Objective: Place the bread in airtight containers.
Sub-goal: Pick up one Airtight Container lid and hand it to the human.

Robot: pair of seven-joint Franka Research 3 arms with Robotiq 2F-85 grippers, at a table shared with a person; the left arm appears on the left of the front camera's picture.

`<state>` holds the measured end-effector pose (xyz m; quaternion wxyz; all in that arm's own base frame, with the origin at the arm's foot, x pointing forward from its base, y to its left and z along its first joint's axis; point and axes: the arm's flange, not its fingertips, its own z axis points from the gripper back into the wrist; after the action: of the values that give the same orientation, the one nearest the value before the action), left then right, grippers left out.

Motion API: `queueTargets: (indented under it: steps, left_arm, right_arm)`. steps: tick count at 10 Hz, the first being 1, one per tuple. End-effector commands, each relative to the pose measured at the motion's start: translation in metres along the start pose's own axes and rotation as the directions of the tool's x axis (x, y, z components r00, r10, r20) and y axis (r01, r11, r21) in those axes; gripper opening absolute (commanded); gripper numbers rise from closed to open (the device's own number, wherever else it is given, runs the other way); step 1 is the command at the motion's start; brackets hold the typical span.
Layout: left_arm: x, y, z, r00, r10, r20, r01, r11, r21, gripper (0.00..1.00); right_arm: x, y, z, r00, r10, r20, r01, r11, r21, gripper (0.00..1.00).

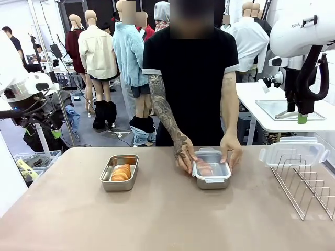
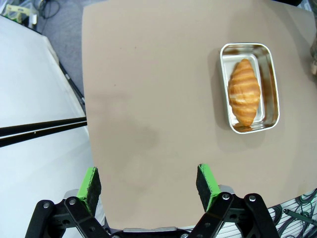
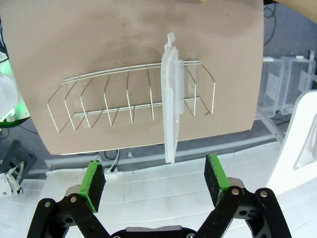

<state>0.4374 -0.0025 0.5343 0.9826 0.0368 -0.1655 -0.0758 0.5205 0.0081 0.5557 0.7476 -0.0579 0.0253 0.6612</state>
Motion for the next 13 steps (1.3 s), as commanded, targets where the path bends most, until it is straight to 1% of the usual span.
queueTargets:
  steps: [1, 13]
  left_arm:
    - [0.0005, 0.0014, 0.0003, 1.000, 0.004, 0.011, -0.004, 1.000, -0.002, 1.00]
    - [0.0005, 0.0014, 0.0003, 1.000, 0.004, 0.011, -0.004, 1.000, -0.002, 1.00]
  right_arm:
    - [0.0004, 0.0006, 0.0012, 1.000, -0.015, -0.024, 0.015, 1.000, 0.002, 1.00]
    - [0.0004, 0.0006, 0.0012, 1.000, -0.015, -0.024, 0.015, 1.000, 0.002, 1.00]
